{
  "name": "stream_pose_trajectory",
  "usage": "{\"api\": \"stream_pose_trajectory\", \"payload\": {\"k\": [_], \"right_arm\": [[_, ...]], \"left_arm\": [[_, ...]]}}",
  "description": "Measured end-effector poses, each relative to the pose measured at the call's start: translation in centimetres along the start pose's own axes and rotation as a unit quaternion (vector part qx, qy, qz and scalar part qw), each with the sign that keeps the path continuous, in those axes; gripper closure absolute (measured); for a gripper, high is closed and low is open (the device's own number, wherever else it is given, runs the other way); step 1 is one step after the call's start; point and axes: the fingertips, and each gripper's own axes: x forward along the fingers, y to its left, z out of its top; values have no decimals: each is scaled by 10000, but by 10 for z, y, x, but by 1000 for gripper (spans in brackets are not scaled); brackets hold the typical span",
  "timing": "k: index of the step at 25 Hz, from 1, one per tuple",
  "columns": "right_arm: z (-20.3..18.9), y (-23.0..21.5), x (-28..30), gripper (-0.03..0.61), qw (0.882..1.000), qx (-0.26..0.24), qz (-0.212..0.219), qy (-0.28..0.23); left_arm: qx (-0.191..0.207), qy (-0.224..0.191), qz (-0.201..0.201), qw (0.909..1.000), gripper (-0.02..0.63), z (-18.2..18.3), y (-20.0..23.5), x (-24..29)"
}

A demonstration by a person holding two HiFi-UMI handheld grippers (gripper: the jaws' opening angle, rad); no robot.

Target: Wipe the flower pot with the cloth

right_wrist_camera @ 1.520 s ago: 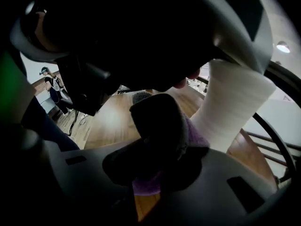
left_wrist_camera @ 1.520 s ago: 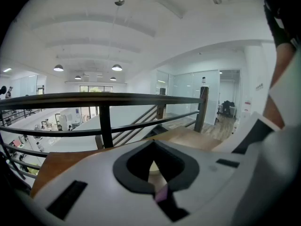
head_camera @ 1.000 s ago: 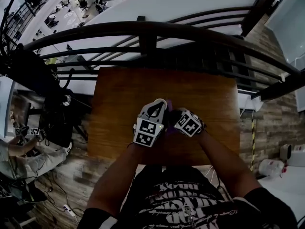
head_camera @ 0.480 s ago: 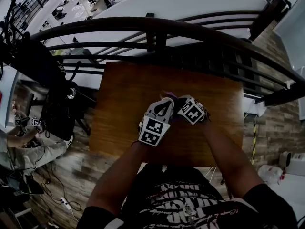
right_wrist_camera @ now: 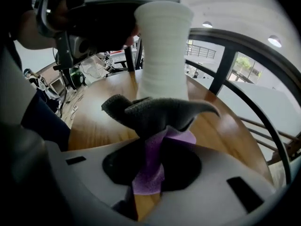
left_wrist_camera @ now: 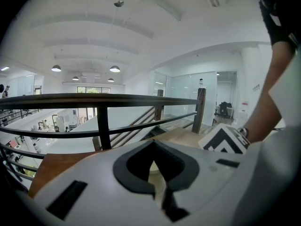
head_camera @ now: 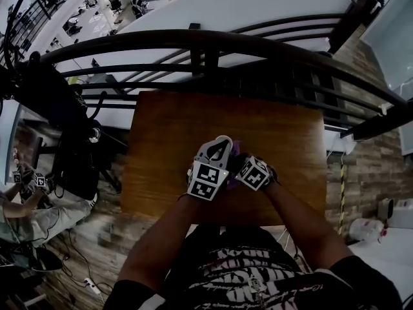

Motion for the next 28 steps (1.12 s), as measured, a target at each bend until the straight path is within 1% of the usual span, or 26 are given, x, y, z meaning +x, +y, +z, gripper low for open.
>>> {"api": "stream_pose_trajectory", "payload": {"k": [3, 7, 9, 11, 13, 17, 21, 24, 28], "right_arm": [[15, 28, 2, 497, 9997, -94, 192, -118], [50, 64, 4, 497, 9979, -238, 410, -437], [68, 71, 4, 497, 9969, -260, 425, -604], [73, 71, 5, 497, 9969, -188, 409, -653], [64, 65, 6, 497, 9977, -4, 338, -585], [39, 47, -2, 497, 9983, 385, 56, -439], [21, 26, -18, 497, 9949, 858, -266, -457], [11, 14, -34, 497, 9926, 971, -541, -488], [-2, 9, -54, 497, 9890, 1111, -737, -645]], "left_arm": [[-15, 6, 0, 10000, 615, 2, 0, -1], [9, -2, -55, 10000, 615, 2, -1, -2], [22, 5, -112, 9999, 615, 4, -1, -2], [40, 45, -173, 9998, 615, 6, 0, -4], [47, 44, -232, 9997, 615, 3, -2, -2], [99, 4, -312, 9995, 616, 6, -3, -5], [89, 33, -411, 9991, 615, -1, -4, -3], [169, -49, -400, 9990, 615, 1, -6, -6], [289, -203, -241, 9991, 615, 13, -8, -17]]}}
